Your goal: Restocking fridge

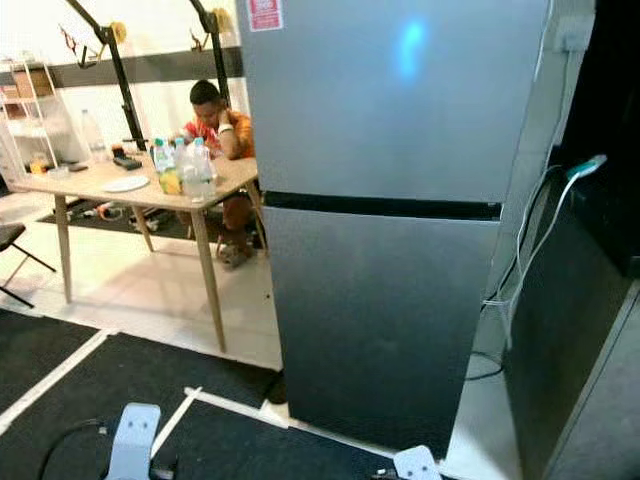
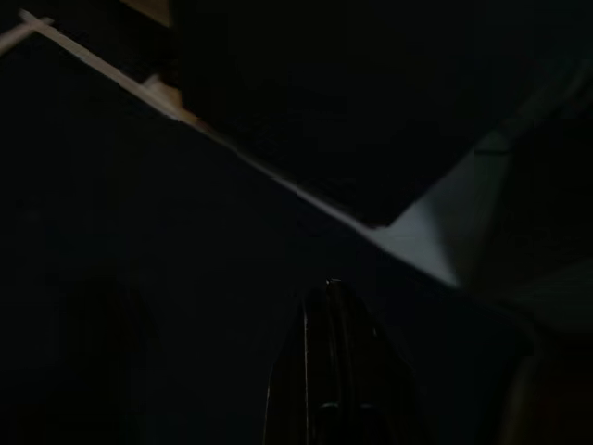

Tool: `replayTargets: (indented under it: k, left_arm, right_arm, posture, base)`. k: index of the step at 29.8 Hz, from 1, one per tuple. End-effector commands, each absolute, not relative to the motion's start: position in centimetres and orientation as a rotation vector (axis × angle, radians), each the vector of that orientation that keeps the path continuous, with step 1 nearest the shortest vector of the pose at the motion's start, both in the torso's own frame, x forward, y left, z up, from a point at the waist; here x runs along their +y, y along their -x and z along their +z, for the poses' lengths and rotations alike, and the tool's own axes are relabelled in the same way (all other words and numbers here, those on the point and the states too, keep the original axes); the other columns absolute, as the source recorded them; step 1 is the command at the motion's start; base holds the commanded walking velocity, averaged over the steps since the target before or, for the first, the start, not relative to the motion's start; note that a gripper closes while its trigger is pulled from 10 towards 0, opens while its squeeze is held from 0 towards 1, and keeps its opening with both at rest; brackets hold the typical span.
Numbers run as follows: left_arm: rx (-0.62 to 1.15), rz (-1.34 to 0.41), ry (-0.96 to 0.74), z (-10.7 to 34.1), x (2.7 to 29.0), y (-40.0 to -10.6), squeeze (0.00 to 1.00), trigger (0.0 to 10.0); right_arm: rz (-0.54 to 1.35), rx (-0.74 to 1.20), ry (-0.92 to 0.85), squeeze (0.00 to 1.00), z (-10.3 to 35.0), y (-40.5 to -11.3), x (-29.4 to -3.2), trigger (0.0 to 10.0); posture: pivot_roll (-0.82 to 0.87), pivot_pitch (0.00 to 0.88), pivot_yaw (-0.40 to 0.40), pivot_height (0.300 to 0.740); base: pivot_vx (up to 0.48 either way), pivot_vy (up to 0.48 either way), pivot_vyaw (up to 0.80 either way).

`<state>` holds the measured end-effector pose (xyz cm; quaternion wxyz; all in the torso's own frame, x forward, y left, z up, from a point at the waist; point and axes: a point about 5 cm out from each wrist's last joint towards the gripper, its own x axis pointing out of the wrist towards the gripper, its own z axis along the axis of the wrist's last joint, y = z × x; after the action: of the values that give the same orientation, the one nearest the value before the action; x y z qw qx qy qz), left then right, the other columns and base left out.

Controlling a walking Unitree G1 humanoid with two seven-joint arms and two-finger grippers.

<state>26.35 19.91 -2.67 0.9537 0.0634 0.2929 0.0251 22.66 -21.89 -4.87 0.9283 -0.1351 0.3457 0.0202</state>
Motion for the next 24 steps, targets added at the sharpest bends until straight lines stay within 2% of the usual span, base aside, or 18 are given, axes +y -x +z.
replayTargets:
  k: [1, 4, 10, 17, 24]
  left_arm:
    - [0.596, 0.055, -0.12, -3.1, 19.4, -25.8, 0.0, 10.0]
    - [0.605, 0.045, -0.137, -3.6, 19.1, -25.1, 0.0, 10.0]
    - [0.601, 0.053, -0.136, -3.9, 19.4, -24.5, 0.0, 10.0]
    - [0.594, 0.083, -0.144, -3.7, 20.6, -24.4, 0.0, 10.0]
    - [0.564, 0.065, -0.131, -3.2, 20.7, -25.0, 0.0, 10.0]
  right_arm:
    - [0.077, 0.669, 0.305, 0.0, -4.1, -23.6, -21.9, 10.0]
    - [0.098, 0.658, 0.338, 0.0, -3.6, -24.2, -22.3, 10.0]
    - [0.121, 0.699, 0.352, 0.0, -4.0, -23.9, -22.2, 10.0]
    - [0.144, 0.732, 0.335, 0.0, -5.1, -22.7, -21.0, 10.0]
    - [0.116, 0.734, 0.305, 0.0, -5.3, -22.4, -20.9, 10.0]
  posture:
    - [-0.14, 0.0, -0.02, 0.74]
    - [-0.13, 0.0, -0.056, 0.74]
    - [-0.11, 0.002, -0.06, 0.74]
    - [-0.09, 0.024, -0.027, 0.74]
    - [-0.07, 0.041, 0.014, 0.74]
  base:
    - [0.0, 0.0, 0.0]
    - [0.0, 0.0, 0.0]
    - [0.0, 0.0, 0.0]
    - [0.0, 0.0, 0.8]
    - [0.0, 0.0, 0.8]
